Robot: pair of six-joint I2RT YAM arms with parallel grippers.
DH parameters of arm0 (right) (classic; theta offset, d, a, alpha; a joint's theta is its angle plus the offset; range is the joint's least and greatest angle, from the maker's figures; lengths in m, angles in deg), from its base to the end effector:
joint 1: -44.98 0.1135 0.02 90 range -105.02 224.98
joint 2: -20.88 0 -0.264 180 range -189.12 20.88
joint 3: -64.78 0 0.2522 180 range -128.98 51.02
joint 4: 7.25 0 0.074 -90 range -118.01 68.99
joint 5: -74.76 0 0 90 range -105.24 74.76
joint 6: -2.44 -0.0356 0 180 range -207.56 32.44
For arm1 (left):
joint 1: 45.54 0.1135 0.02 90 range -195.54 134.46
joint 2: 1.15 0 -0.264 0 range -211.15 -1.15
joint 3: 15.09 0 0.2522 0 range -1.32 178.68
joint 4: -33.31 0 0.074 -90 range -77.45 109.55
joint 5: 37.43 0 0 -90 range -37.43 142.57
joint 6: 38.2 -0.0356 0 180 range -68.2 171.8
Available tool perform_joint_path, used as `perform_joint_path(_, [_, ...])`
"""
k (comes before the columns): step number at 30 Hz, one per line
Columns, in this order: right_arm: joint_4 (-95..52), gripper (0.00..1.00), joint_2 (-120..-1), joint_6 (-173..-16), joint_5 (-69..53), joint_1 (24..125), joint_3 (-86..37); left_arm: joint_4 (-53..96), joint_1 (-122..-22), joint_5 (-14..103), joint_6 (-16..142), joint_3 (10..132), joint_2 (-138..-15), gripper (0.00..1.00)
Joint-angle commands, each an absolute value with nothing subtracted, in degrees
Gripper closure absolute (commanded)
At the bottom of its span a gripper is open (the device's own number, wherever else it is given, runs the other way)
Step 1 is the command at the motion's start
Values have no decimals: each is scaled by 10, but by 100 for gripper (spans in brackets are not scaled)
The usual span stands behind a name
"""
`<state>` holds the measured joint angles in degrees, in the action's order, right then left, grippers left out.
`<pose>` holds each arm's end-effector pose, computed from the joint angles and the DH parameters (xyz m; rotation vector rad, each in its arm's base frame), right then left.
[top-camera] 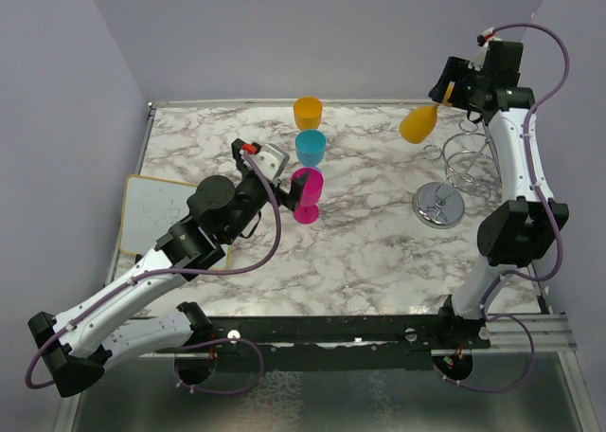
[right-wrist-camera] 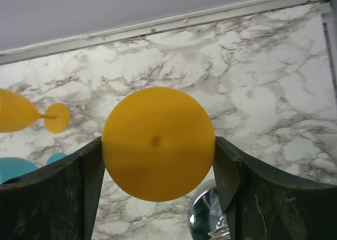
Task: Take the wine glass off the wine glass rack
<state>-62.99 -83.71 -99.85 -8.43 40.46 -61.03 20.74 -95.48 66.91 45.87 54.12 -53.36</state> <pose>0.4107 -0.0282 0.3983 0.2506 2.1613 0.2066 0.1403 -0.1532 0.4042 0.5216 1.4181 -0.4315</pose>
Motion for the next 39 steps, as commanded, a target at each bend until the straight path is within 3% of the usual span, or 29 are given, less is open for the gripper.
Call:
perform_joint_path(1, [-588,30,-800,-1028,21,403,-592,216,-954,653,468,540,-541,0])
perform_joint_path(17, [-423,31,-678,-1212,316,404,-463,226,-954,674,455,525,-564,0])
perform_joint_path(26, [-349,31,-583,-1275,370,405,-368,247,-954,662,466,513,-575,0])
perform_joint_path(39, [-310,31,-509,-1302,403,404,-316,296,-953,574,735,530,-547,0])
